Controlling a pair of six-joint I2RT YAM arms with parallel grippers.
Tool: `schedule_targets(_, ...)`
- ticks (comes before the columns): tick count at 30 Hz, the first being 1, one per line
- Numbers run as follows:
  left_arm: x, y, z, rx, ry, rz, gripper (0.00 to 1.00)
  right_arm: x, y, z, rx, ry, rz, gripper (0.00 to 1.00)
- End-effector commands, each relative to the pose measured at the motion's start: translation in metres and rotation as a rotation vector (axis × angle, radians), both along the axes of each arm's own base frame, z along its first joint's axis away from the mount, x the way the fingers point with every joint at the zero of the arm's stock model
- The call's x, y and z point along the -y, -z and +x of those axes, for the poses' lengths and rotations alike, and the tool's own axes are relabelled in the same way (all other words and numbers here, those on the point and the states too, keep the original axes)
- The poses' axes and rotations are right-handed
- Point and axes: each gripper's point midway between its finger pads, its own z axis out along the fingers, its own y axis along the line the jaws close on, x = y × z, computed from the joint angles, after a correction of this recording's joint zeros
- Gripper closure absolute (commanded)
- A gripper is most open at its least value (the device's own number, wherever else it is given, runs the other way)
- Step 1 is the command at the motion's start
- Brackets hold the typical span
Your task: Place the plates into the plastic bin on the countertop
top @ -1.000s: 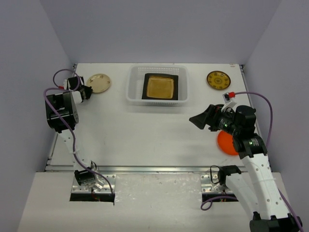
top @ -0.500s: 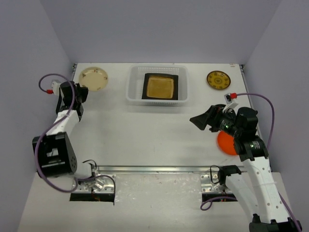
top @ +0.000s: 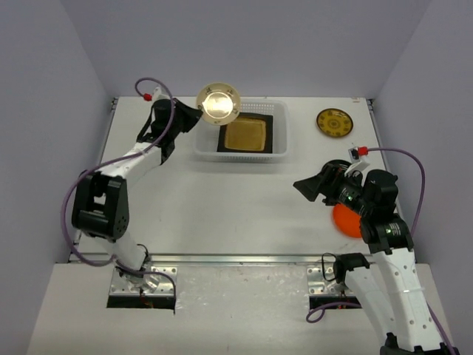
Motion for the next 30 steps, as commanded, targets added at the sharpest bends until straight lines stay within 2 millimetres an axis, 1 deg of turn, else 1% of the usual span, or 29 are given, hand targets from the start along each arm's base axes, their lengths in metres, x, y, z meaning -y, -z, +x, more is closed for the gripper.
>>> schedule_targets(1, 0.062, 0.019, 0.027, 0.000, 0.210, 0.026, 1.00, 0.006, -0.015, -0.001, 0.042, 0.043, -0.005, 0.01)
schedule_targets(4, 0.089, 0.039, 0.040, -0.044, 0.290, 0.029, 1.00, 0.008, -0.012, 0.000, 0.031, 0.052, -0.017, 0.01)
schedule_targets(7, 0.099, 0.056, 0.051, -0.085, 0.289, 0.060, 1.00, 0.009, -0.009, 0.000, 0.021, 0.054, -0.026, 0.01)
schedule_targets(9, 0.101, 0.065, 0.051, -0.109, 0.282, 0.062, 1.00, 0.010, -0.010, 0.000, 0.023, 0.057, -0.034, 0.01)
schedule_targets(10, 0.101, 0.067, 0.051, -0.113, 0.282, 0.063, 1.00, 0.011, -0.010, 0.000, 0.021, 0.057, -0.037, 0.01)
schedule_targets(11, 0.100, 0.072, 0.051, -0.129, 0.272, 0.070, 0.92, 0.012, -0.010, 0.000, 0.022, 0.062, -0.043, 0.01)
schedule_targets(13, 0.099, 0.077, 0.051, -0.140, 0.264, 0.077, 0.71, 0.012, -0.010, 0.000, 0.021, 0.063, -0.049, 0.01)
schedule_targets(14, 0.099, 0.077, 0.051, -0.142, 0.260, 0.081, 0.63, 0.012, -0.009, 0.001, 0.018, 0.062, -0.051, 0.01)
schedule_targets(16, 0.096, 0.077, 0.051, -0.145, 0.248, 0.089, 0.50, 0.012, -0.007, 0.001, 0.009, 0.062, -0.053, 0.01)
schedule_targets(18, 0.093, 0.073, 0.051, -0.147, 0.232, 0.097, 0.41, 0.012, -0.003, 0.002, -0.001, 0.061, -0.055, 0.01)
schedule_targets(19, 0.093, 0.069, 0.051, -0.139, 0.231, 0.096, 0.40, 0.012, -0.003, 0.002, -0.002, 0.061, -0.056, 0.01)
schedule_targets(21, 0.088, 0.048, 0.046, -0.111, 0.213, 0.106, 0.32, 0.014, 0.003, 0.006, -0.016, 0.062, -0.075, 0.01)
schedule_targets(22, 0.084, 0.031, 0.042, -0.082, 0.201, 0.109, 0.30, 0.014, 0.008, 0.008, -0.038, 0.065, -0.082, 0.01)
schedule_targets(24, 0.081, 0.007, 0.034, -0.038, 0.193, 0.115, 0.26, 0.017, 0.016, 0.012, -0.062, 0.076, -0.098, 0.01)
schedule_targets(25, 0.078, -0.008, 0.023, -0.027, 0.192, 0.129, 0.10, 0.020, 0.024, 0.018, -0.087, 0.099, -0.112, 0.01)
schedule_targets(26, 0.075, -0.023, 0.012, -0.005, 0.193, 0.140, 0.00, 0.022, 0.030, 0.022, -0.110, 0.112, -0.119, 0.01)
schedule_targets(27, 0.072, -0.033, -0.001, 0.003, 0.195, 0.156, 0.00, 0.024, 0.035, 0.026, -0.128, 0.132, -0.122, 0.01)
schedule_targets(28, 0.067, -0.044, -0.023, 0.015, 0.199, 0.169, 0.00, 0.027, 0.041, 0.035, -0.148, 0.165, -0.124, 0.01)
schedule_targets(29, 0.060, -0.059, -0.051, 0.049, 0.203, 0.170, 0.00, 0.030, 0.047, 0.046, -0.169, 0.195, -0.118, 0.01)
schedule_targets(30, 0.057, -0.066, -0.071, 0.070, 0.210, 0.172, 0.00, 0.032, 0.051, 0.054, -0.180, 0.215, -0.127, 0.01)
